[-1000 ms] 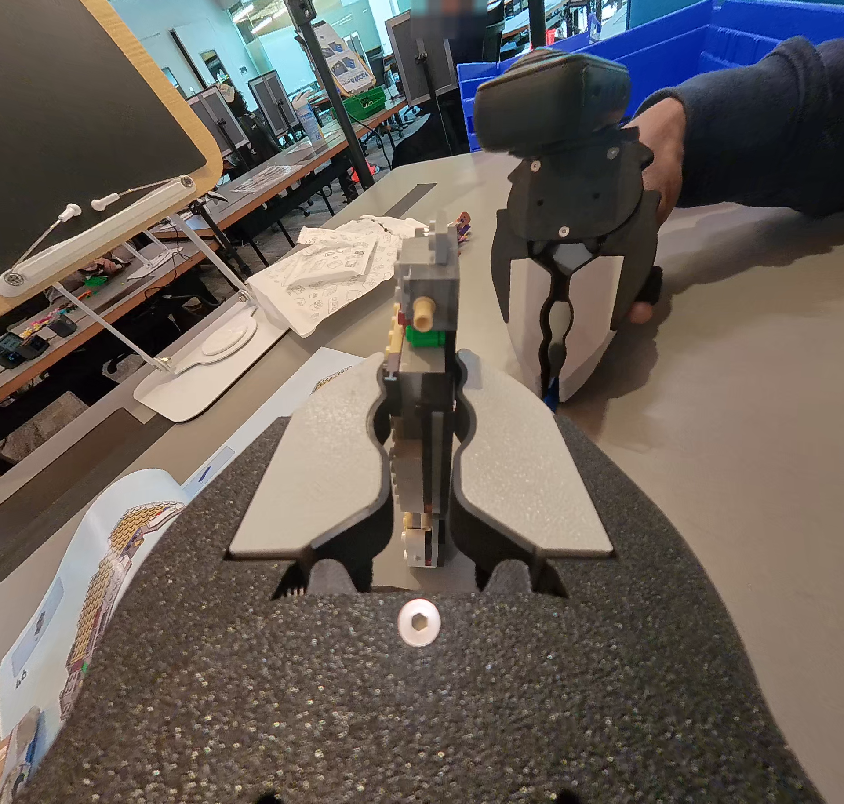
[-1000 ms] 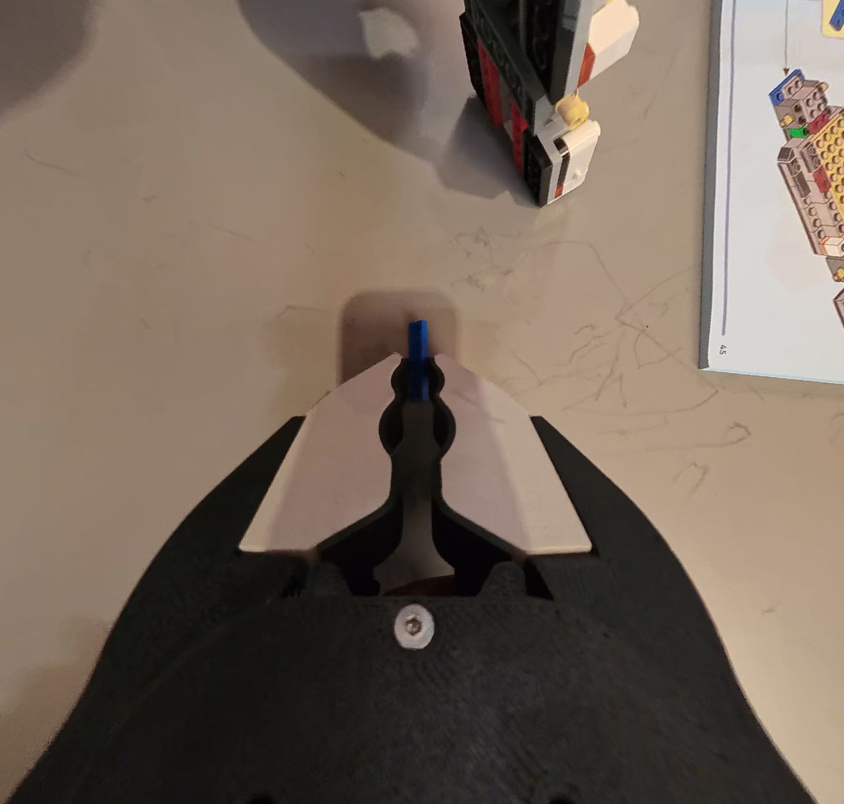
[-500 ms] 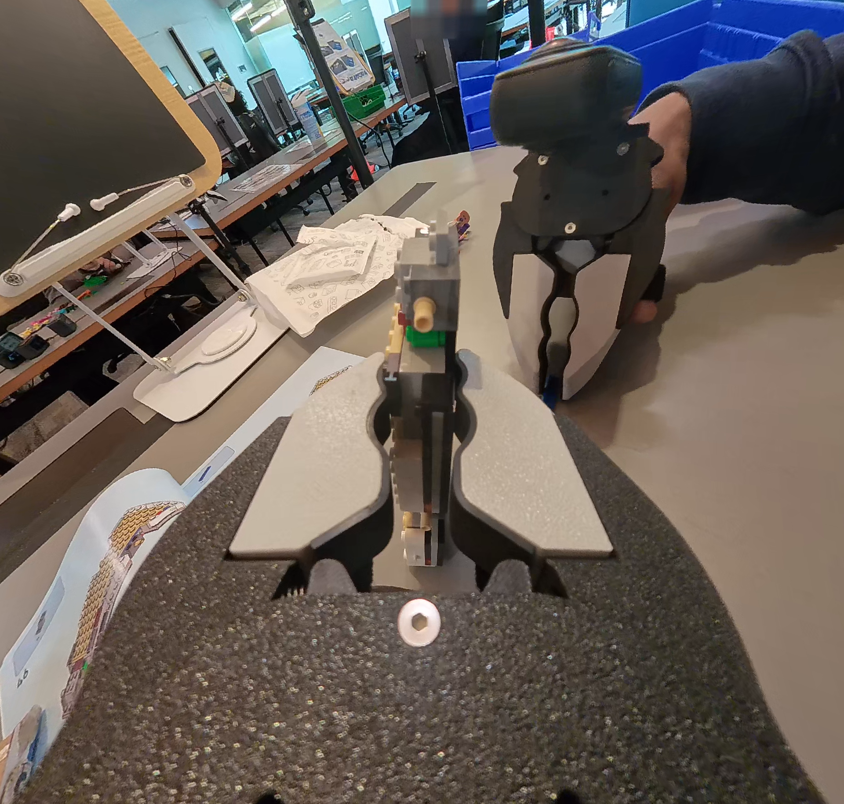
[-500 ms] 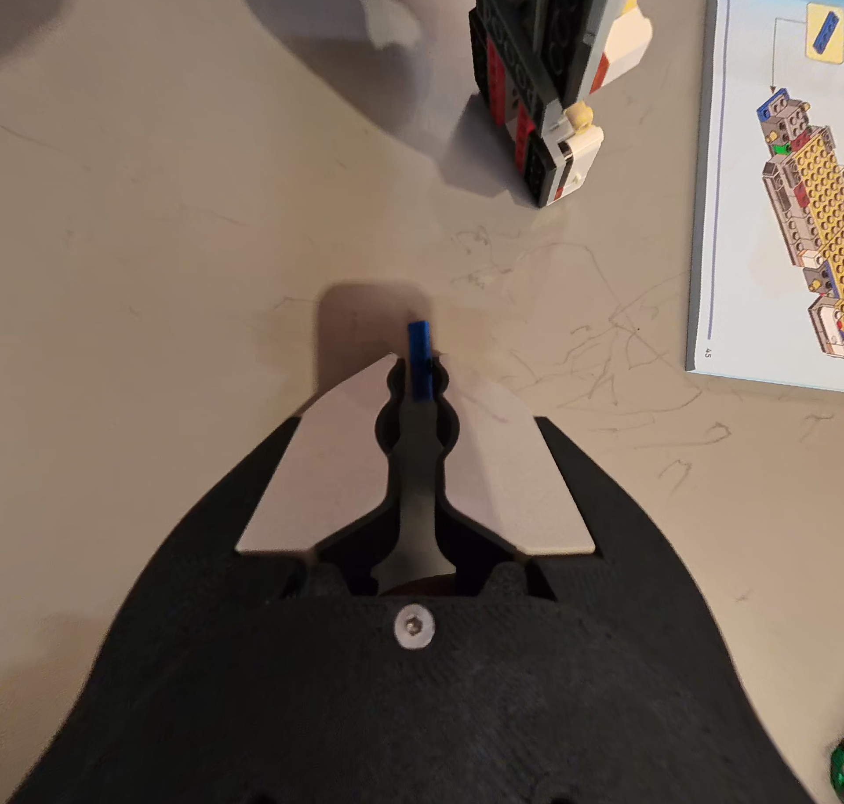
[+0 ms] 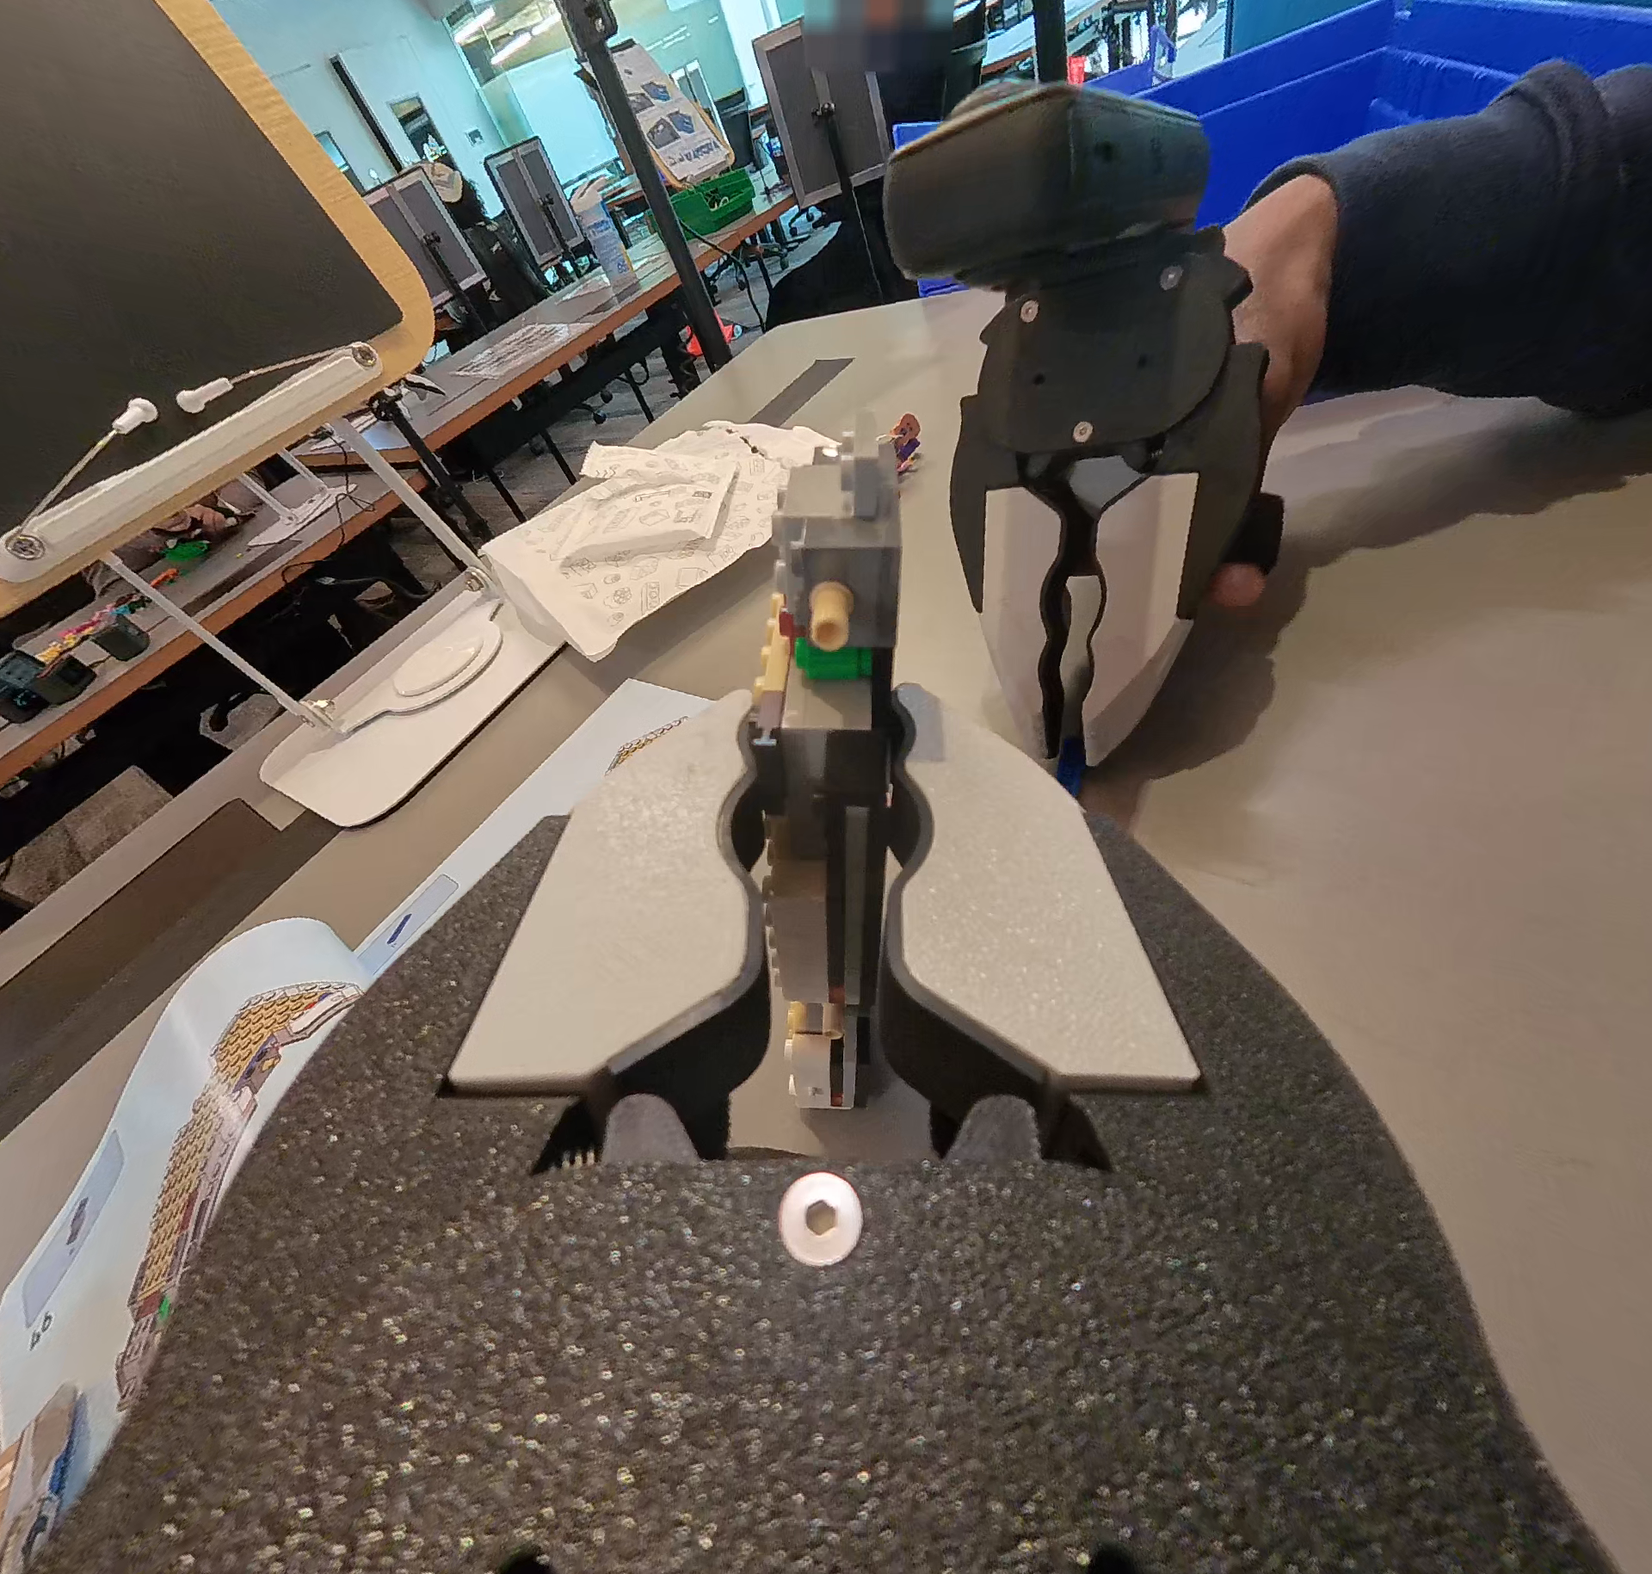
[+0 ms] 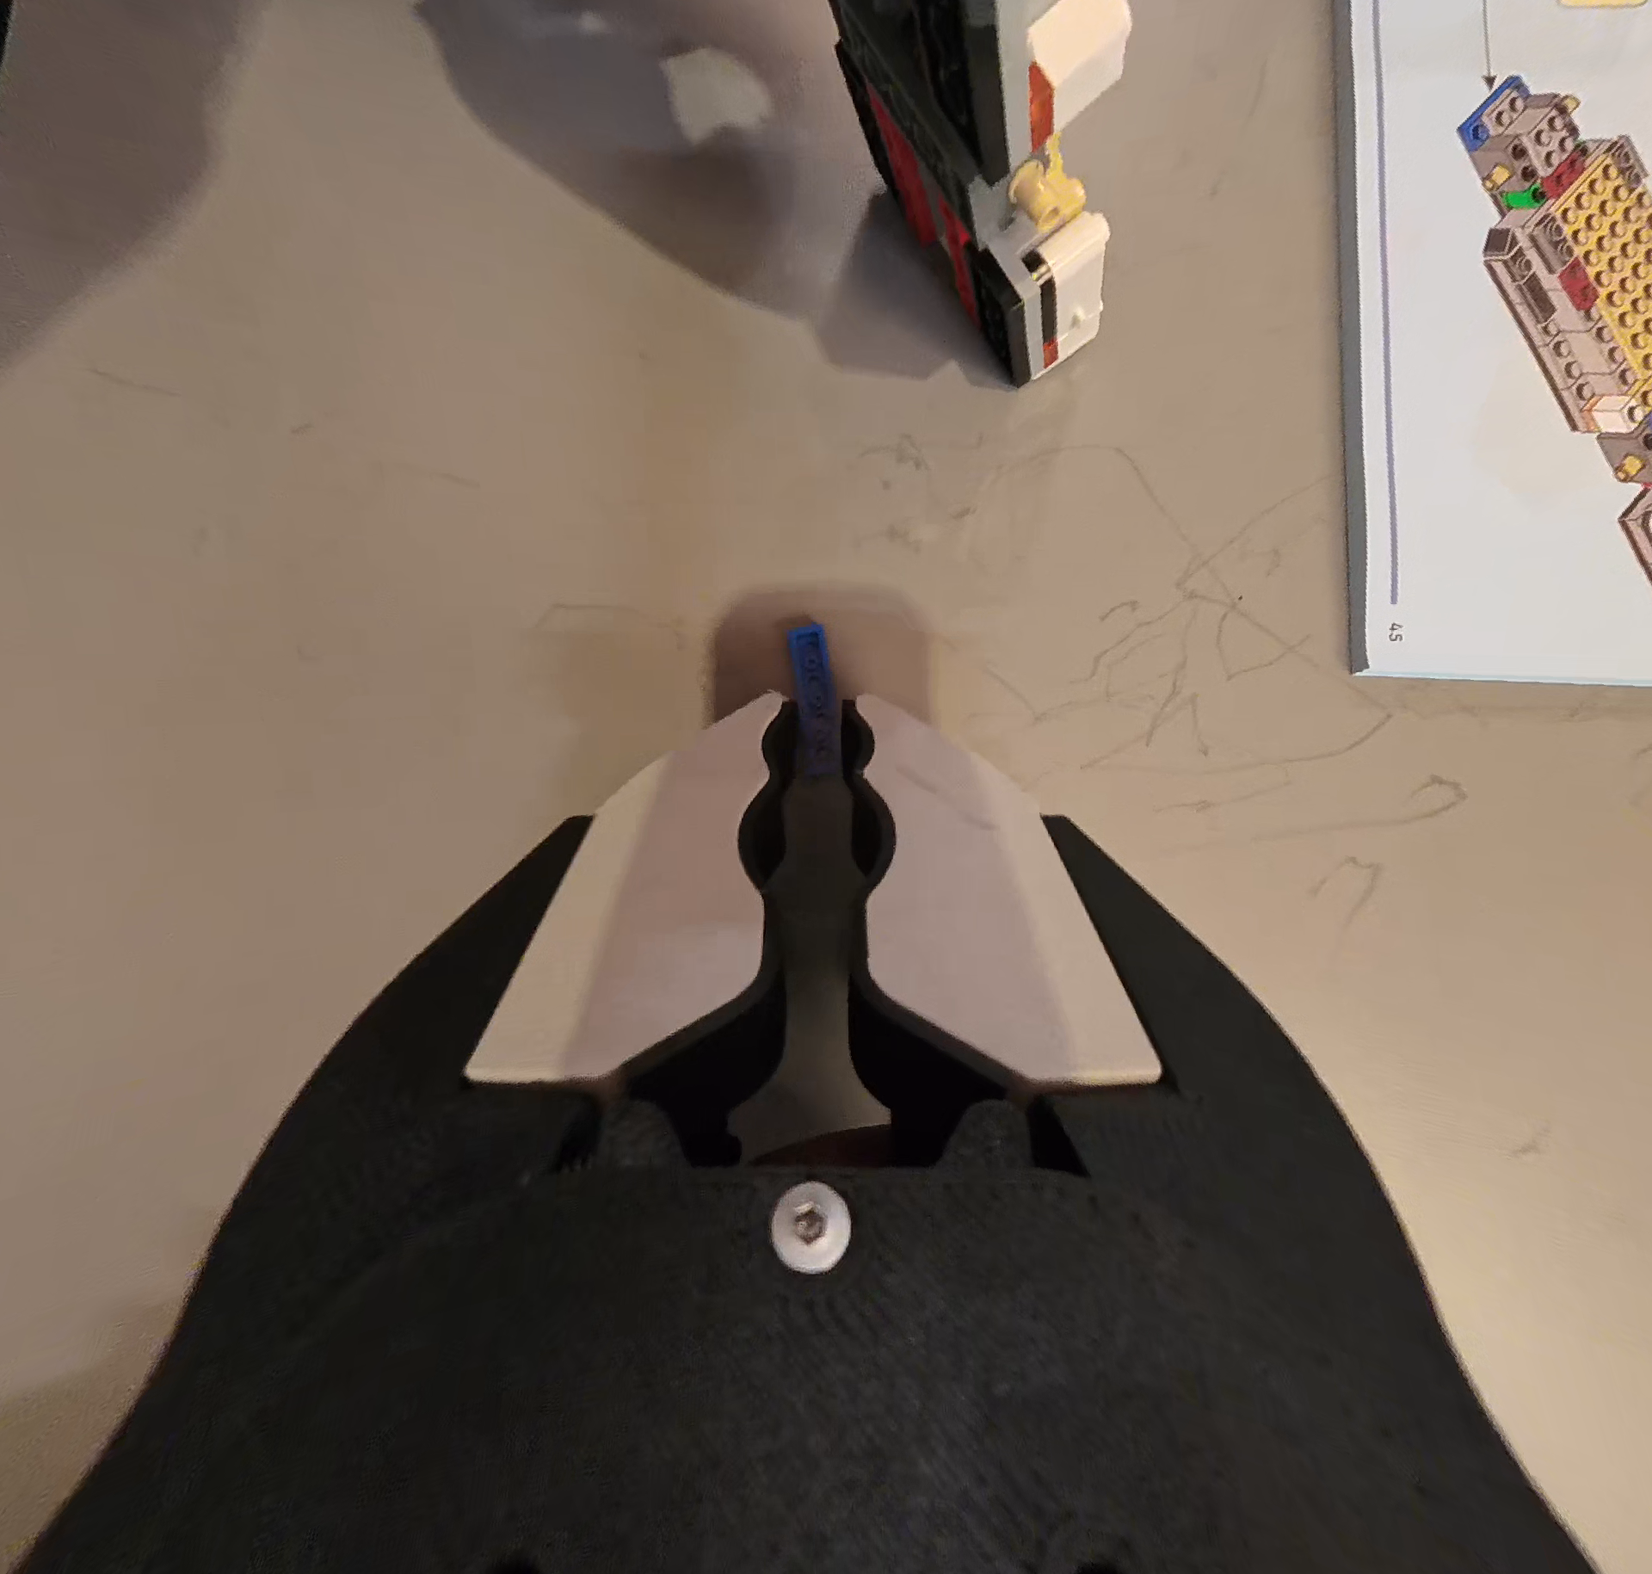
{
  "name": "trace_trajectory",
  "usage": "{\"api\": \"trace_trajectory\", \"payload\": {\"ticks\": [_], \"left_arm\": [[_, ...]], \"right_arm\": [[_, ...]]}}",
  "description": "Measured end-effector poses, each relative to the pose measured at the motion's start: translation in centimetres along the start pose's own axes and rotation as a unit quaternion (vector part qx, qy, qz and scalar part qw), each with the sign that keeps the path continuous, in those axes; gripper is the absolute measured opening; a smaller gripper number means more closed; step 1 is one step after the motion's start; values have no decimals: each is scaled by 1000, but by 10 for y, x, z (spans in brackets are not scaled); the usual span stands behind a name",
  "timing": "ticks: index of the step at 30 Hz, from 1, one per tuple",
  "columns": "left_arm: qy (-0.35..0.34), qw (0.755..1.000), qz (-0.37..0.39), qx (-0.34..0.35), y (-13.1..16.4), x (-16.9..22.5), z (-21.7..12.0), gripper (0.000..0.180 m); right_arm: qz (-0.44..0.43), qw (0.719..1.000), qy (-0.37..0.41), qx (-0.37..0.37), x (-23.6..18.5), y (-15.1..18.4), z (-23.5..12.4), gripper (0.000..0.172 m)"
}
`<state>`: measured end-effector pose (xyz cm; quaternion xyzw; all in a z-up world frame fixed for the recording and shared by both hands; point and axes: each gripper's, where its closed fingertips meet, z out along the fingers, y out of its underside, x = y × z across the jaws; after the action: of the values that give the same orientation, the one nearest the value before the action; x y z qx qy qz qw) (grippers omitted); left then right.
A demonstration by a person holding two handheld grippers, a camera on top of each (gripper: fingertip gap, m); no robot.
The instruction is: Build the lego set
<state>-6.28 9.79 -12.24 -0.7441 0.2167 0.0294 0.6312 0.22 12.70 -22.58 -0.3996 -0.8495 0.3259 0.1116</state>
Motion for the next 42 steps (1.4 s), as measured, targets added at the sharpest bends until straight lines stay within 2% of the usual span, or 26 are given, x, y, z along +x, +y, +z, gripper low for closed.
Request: {"api": "trace_trajectory", "payload": {"ticks": [3,12,21,25,29,33,37,42], "left_arm": [[0,1000,4,-1,0,1,0,23],[0,1000,2,0,0,0,0,23],[2,1000,2,0,0,1,0,23],[13,1000,-17,4,-2,3,0,23],[28,998,-47,10,-8,6,-2,23],[60,991,-117,6,-12,10,-3,23],[100,974,-206,-6,-10,14,-4,23],[154,945,-288,-3,-10,22,-7,23]], "right_arm": [[10,1000,-7,20,-1,-7,-3,9],[8,1000,3,-12,2,4,3,9],[-36,999,32,10,4,-6,-4,8],[-70,994,62,47,2,-31,-24,8],[-109,985,85,105,-10,-74,-56,8],[-141,975,102,137,-20,-115,-81,8],[-173,970,117,127,-22,-143,-88,8],[-204,966,133,91,-16,-161,-82,8]]}}
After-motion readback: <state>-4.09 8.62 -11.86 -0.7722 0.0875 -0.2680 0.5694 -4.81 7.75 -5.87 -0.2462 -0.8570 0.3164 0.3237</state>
